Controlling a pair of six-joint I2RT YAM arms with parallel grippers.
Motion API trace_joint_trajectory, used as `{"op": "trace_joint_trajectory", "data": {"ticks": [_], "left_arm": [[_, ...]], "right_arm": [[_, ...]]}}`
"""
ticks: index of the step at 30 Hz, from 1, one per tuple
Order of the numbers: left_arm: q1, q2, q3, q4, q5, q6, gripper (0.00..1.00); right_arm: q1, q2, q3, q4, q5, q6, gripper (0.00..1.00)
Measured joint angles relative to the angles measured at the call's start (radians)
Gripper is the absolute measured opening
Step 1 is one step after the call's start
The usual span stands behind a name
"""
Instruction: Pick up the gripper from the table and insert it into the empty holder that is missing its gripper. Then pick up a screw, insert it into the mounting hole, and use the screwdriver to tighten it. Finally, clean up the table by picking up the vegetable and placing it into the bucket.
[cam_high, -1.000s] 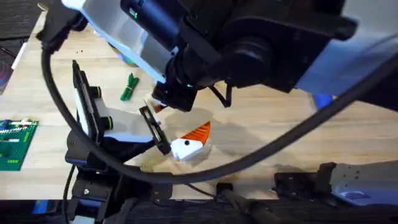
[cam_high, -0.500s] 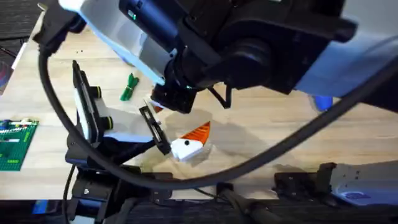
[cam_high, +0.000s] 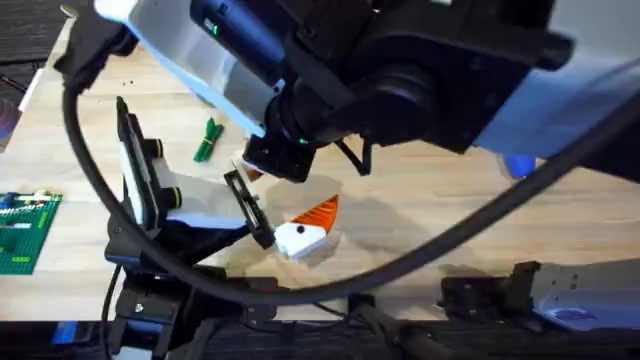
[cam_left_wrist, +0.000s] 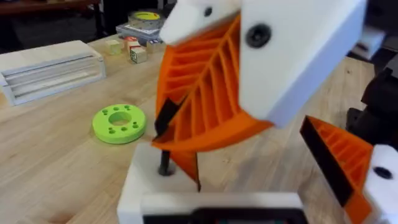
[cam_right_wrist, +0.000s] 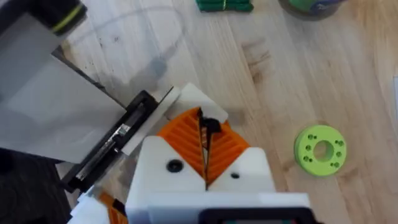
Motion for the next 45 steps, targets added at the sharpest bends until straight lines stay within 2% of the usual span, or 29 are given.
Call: {"op": "trace_joint_trajectory", "data": {"ticks": [45], "left_arm": [[0.0,0.0,0.0,0.001,0.002,0.009,0.993]], "right_arm": [[0.034,-0.008,0.0,-0.014,0.091,-0.061,0.007]]}}
